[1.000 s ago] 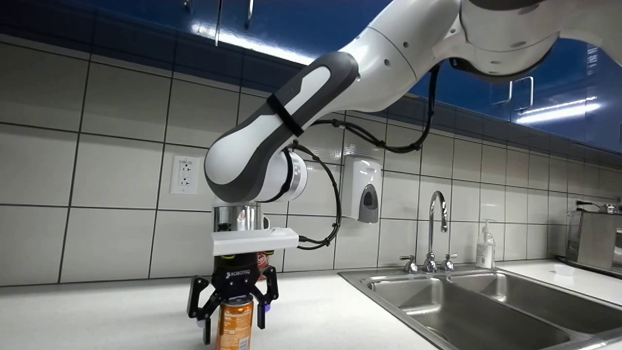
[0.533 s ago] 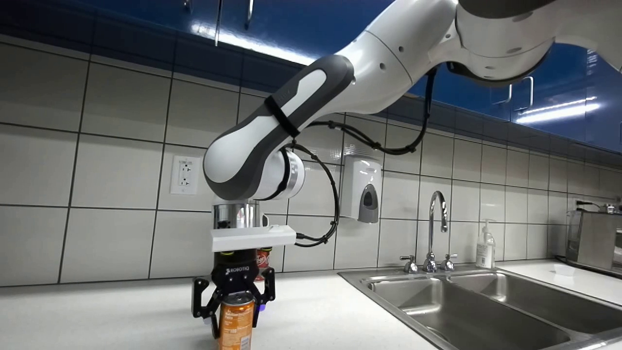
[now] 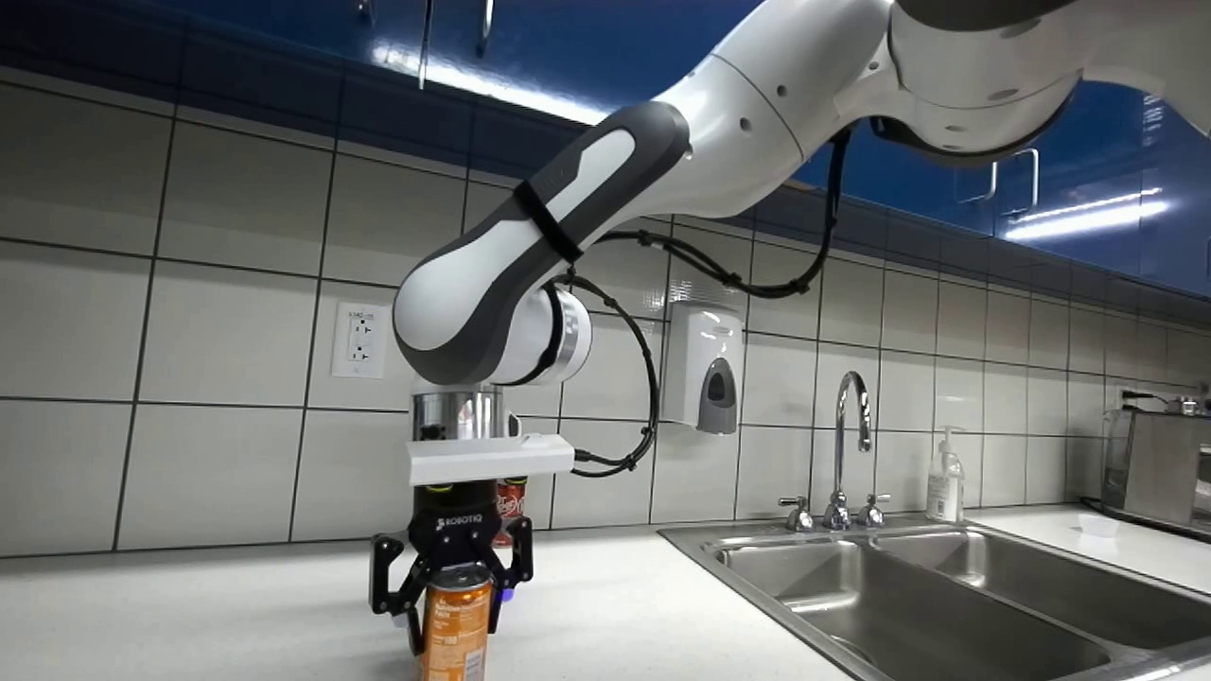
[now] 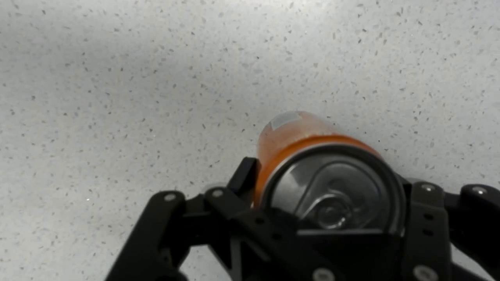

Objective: Lift the orange bottle can and put it in the sink

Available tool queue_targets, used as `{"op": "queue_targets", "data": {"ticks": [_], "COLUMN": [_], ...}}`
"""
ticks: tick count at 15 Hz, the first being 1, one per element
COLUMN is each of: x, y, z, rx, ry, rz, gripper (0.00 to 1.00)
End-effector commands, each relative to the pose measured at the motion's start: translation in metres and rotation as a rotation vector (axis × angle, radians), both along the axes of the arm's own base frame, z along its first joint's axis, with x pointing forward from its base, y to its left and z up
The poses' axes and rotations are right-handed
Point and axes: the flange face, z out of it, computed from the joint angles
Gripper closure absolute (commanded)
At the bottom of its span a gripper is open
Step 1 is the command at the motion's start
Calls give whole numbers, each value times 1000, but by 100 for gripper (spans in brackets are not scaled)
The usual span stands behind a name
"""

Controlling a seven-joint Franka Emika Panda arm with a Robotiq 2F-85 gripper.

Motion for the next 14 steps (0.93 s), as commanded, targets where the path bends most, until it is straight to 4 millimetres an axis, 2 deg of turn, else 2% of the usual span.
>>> {"op": "queue_targets", "data": {"ticks": [1, 4, 7, 11, 14], "x": [-14, -21, -27, -34, -37], "y": [3, 3, -9, -37, -65], "z": [38, 59, 76, 91, 96], "rx": [8, 13, 18, 8, -5], "ry": [-33, -64, -89, -106, -113], "rz": [5, 5, -13, -65, -122], "gripper": [57, 57, 57, 57, 57]}}
